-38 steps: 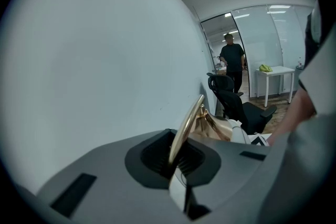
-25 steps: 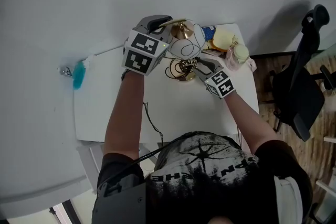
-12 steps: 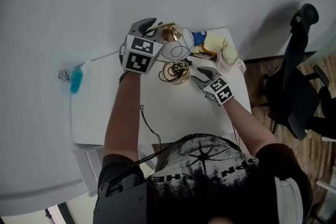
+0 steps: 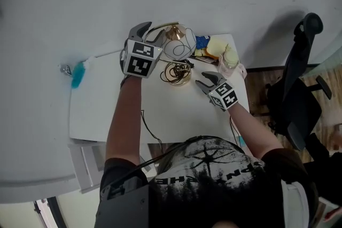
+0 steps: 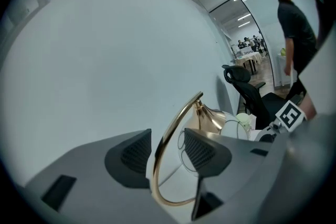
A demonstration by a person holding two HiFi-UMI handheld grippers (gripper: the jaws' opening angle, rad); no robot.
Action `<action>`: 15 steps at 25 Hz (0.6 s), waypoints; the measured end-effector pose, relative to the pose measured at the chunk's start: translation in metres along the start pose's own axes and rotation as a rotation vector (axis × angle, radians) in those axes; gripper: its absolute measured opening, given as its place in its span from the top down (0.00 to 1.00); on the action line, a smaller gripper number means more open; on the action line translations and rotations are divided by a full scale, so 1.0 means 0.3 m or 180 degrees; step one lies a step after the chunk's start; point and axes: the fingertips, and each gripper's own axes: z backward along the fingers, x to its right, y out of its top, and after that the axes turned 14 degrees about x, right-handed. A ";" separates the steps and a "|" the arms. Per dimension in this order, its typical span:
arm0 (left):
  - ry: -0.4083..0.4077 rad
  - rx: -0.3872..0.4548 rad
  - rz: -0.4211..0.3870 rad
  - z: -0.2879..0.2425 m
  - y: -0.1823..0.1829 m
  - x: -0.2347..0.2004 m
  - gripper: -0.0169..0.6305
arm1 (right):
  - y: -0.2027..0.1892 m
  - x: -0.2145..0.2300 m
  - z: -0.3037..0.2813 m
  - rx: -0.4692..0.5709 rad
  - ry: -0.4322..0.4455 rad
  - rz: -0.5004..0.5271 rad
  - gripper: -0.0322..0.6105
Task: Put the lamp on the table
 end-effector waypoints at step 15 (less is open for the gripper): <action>0.0404 0.0594 0.0891 0.304 -0.009 0.207 0.71 | 0.081 -0.081 0.167 0.0206 0.0280 0.0203 0.69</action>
